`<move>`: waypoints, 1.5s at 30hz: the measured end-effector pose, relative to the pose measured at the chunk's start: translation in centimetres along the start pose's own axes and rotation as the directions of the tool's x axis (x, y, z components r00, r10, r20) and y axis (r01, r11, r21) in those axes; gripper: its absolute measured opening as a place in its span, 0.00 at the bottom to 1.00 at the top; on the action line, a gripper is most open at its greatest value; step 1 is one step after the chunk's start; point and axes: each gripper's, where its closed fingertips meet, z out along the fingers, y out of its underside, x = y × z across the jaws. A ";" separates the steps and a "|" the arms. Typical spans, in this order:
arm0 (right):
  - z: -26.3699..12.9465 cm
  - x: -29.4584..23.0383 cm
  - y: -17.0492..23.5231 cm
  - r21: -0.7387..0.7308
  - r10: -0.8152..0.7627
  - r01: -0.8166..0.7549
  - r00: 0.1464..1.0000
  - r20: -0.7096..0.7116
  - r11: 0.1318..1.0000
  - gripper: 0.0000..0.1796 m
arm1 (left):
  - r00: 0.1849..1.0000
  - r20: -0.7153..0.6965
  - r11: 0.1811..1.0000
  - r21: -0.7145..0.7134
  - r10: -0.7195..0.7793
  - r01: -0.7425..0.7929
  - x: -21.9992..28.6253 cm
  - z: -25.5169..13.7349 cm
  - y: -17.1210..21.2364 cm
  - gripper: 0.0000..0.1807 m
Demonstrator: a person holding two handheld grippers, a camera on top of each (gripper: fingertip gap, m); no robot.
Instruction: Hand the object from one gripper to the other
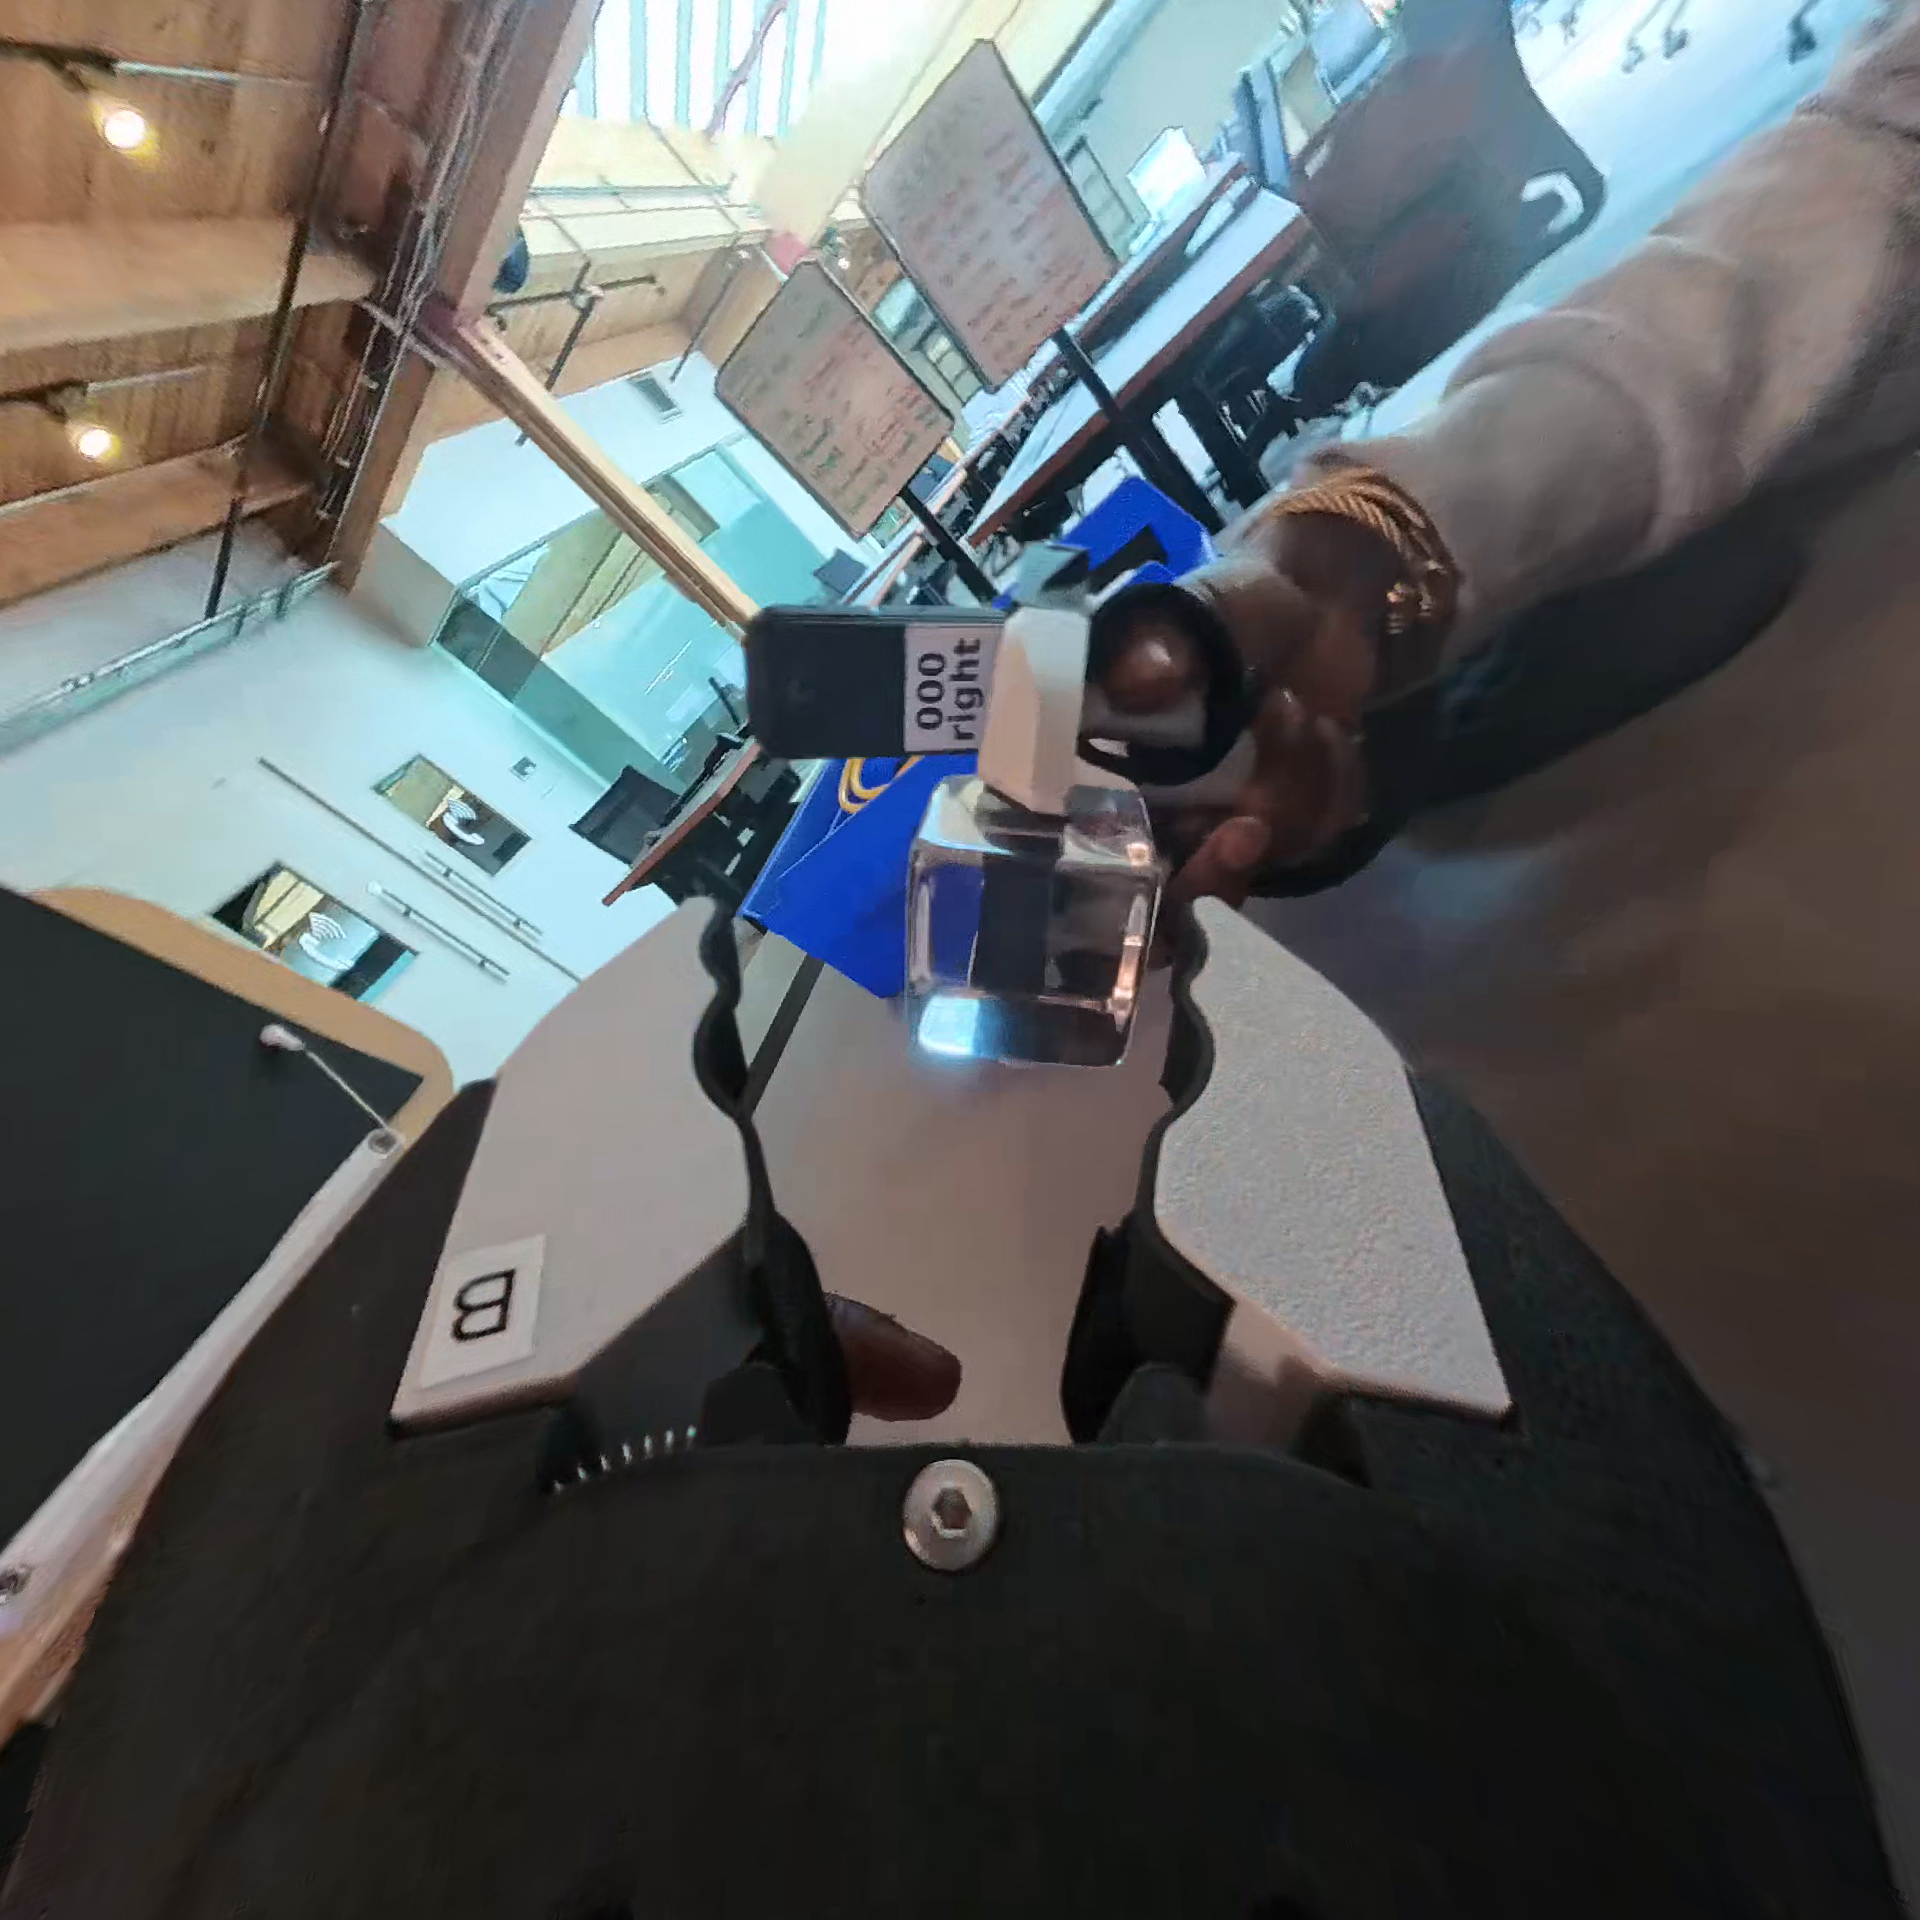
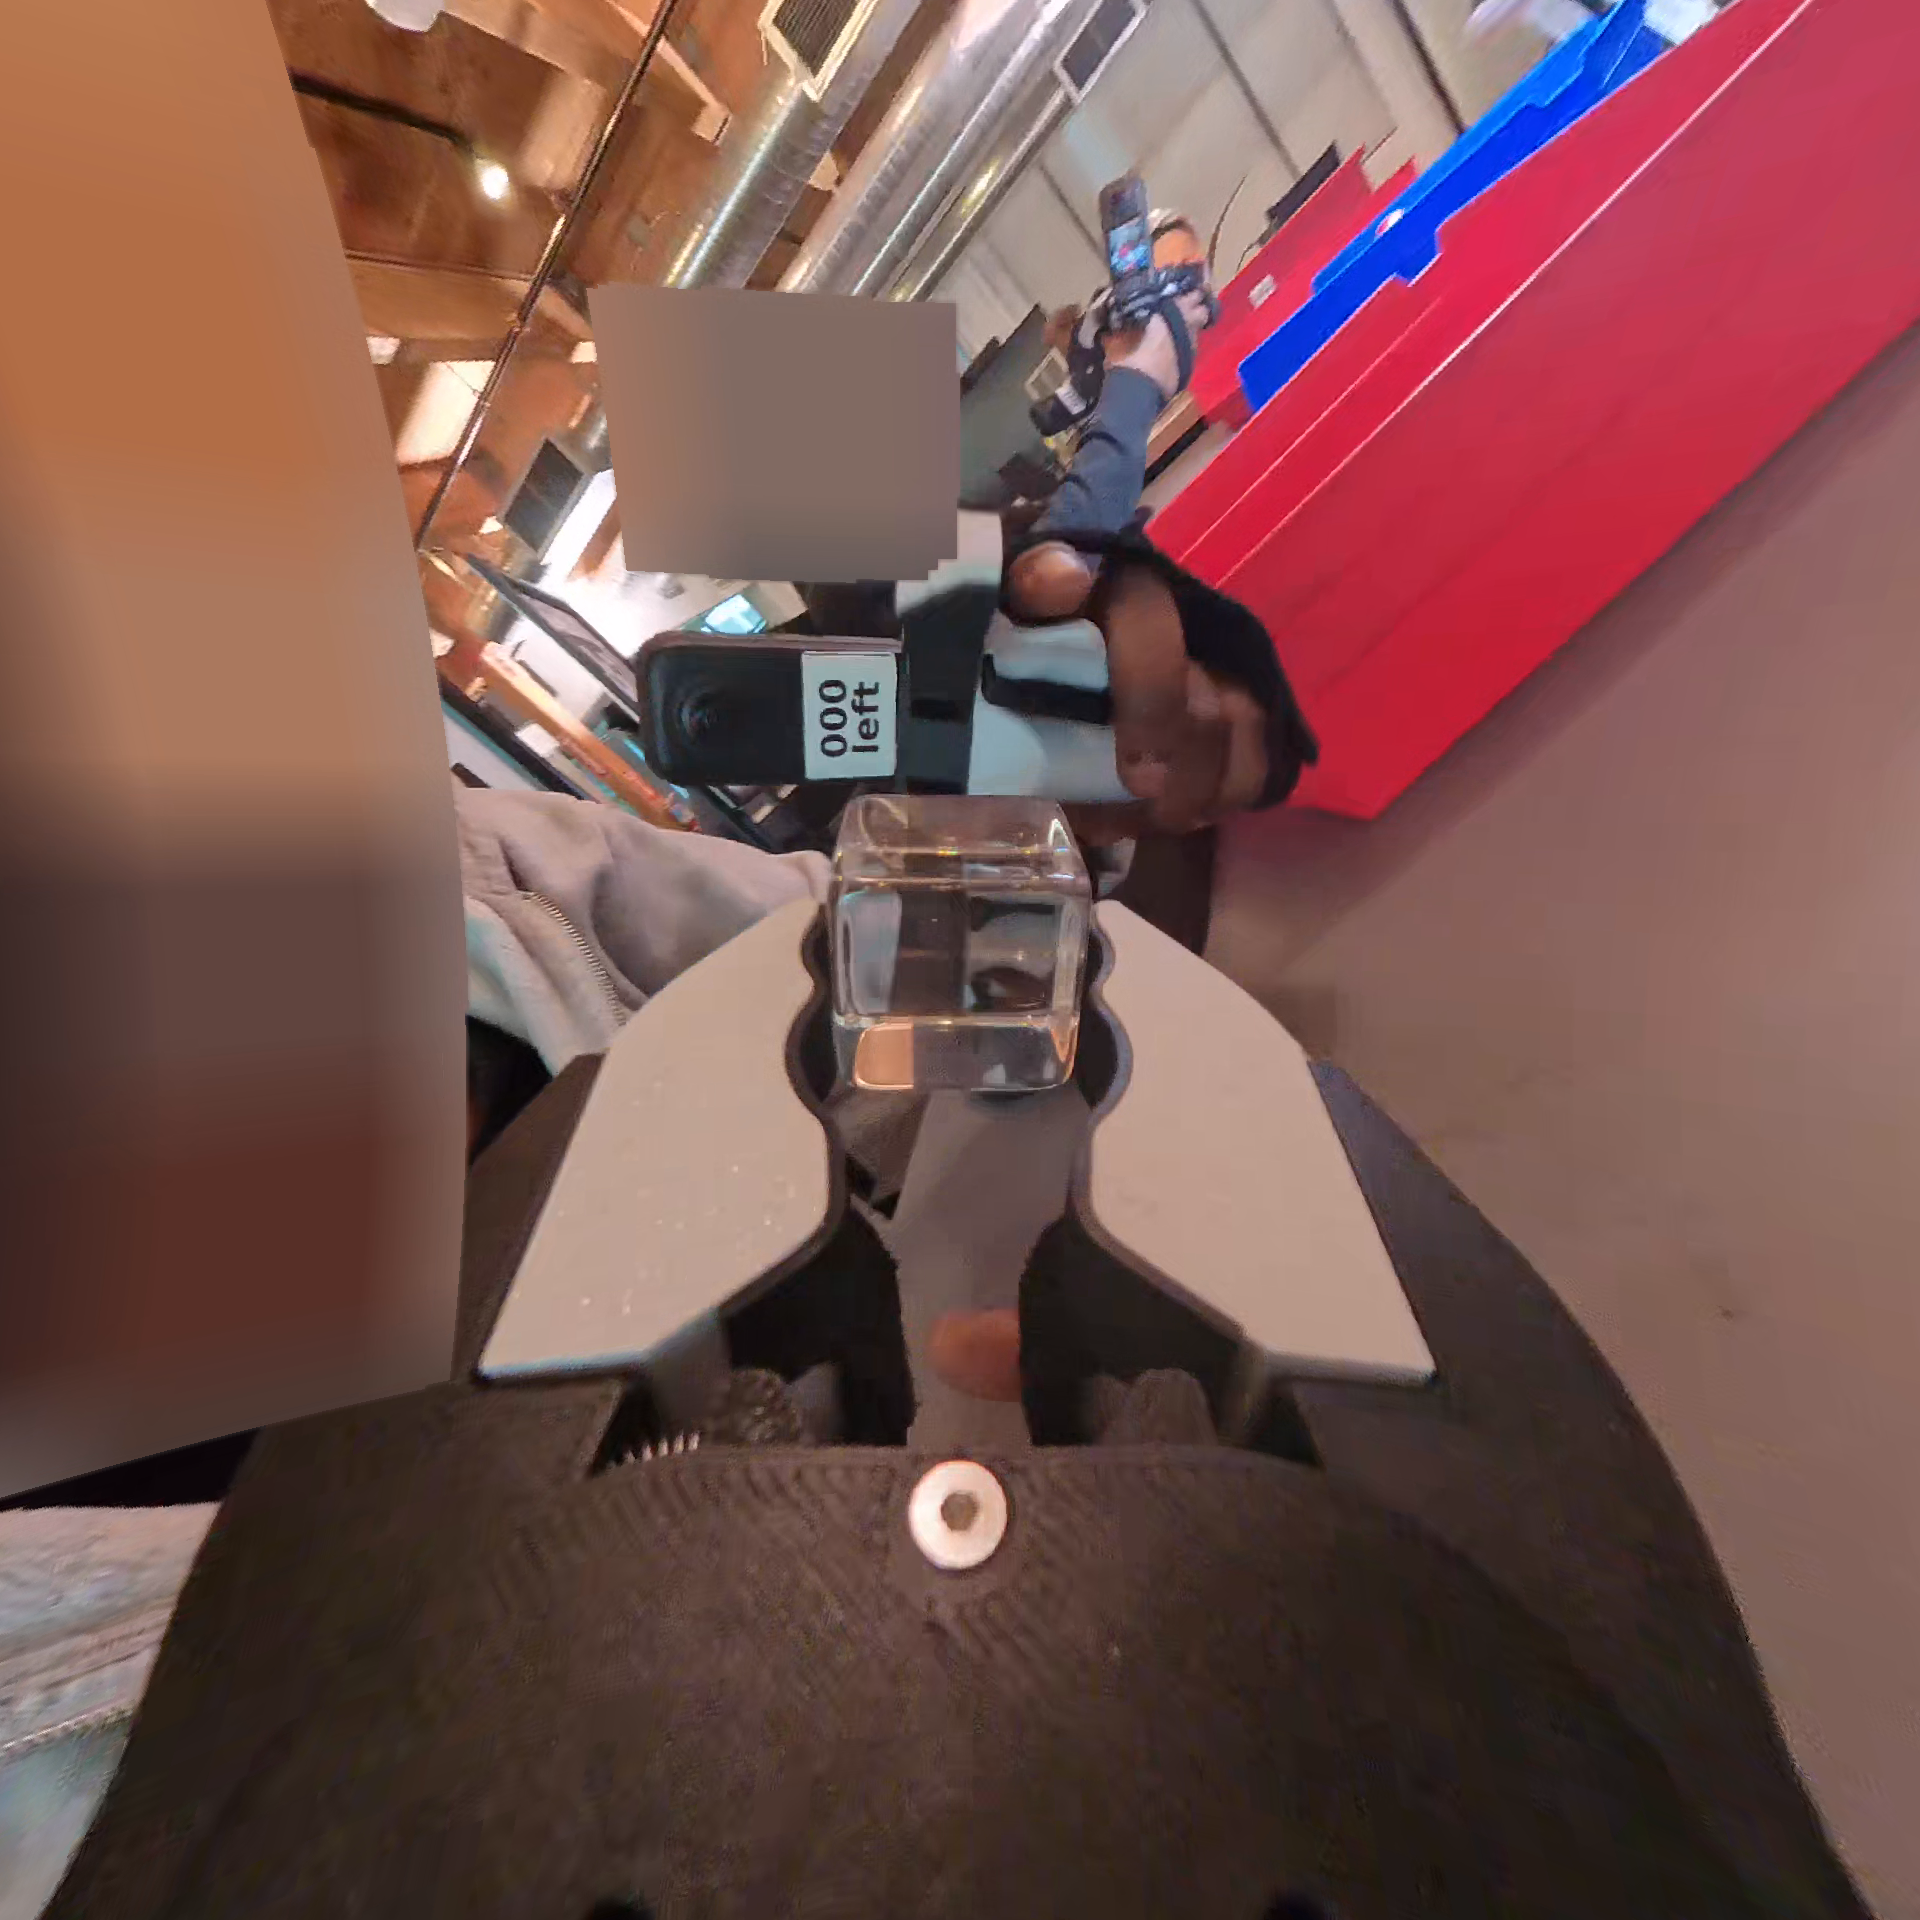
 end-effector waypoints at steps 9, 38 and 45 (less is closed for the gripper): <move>0.4 -0.6 -0.6 0.025 -0.105 0.105 0.994 0.002 0.994 0.38 | 0.935 -0.107 0.941 -0.027 -0.339 0.338 0.7 0.2 -0.5 0.24; 0.6 -0.6 1.0 -0.056 0.019 -0.018 0.999 0.026 0.998 0.25 | 0.996 -0.020 0.994 -0.066 0.083 -0.084 1.1 0.5 0.8 0.38; 1.0 -1.1 0.4 -0.025 -0.078 0.079 0.996 0.042 0.997 0.36 | 0.948 -0.092 0.953 -0.039 -0.304 0.302 0.8 0.3 -0.1 0.25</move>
